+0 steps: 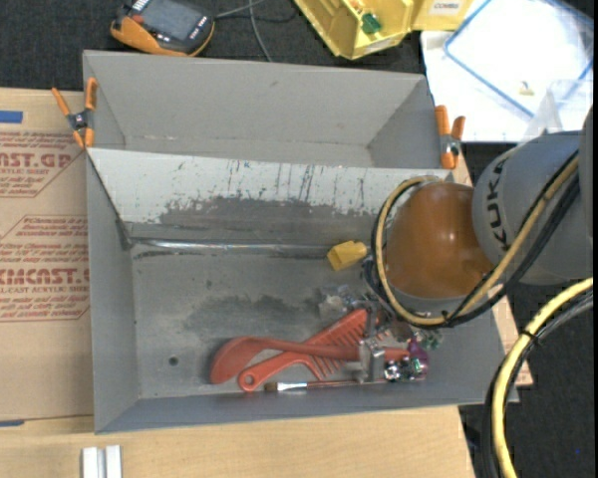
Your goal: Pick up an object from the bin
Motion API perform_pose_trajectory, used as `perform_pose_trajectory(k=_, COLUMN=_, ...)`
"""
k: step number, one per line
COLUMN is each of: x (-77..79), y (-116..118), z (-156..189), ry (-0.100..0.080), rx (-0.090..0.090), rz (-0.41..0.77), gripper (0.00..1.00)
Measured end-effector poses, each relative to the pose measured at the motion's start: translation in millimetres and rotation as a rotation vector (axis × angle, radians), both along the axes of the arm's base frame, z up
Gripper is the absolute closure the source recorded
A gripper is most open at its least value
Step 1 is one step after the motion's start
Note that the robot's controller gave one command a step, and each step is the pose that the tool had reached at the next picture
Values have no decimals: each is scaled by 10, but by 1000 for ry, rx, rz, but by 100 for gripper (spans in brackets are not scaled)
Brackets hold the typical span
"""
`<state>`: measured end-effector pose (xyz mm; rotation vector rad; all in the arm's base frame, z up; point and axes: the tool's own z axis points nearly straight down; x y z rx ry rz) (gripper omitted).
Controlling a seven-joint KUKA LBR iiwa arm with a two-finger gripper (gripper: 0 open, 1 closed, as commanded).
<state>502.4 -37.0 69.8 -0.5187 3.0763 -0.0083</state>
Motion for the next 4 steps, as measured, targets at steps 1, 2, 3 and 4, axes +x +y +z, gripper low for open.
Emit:
perform_pose_trajectory(k=1, x=87, y=-109, z=-2, ry=22, rx=6, rz=-110, gripper=100)
perform_pose_trajectory(k=2, x=87, y=-109, z=-2, ry=22, rx=6, rz=-110, gripper=100)
perform_pose_trajectory(k=3, x=70, y=-104, z=94, ry=27, rx=6, rz=-110, gripper=100)
perform_pose_trajectory(k=4, x=75, y=-106, z=295, ry=26, rx=5, rz=-109, gripper=100)
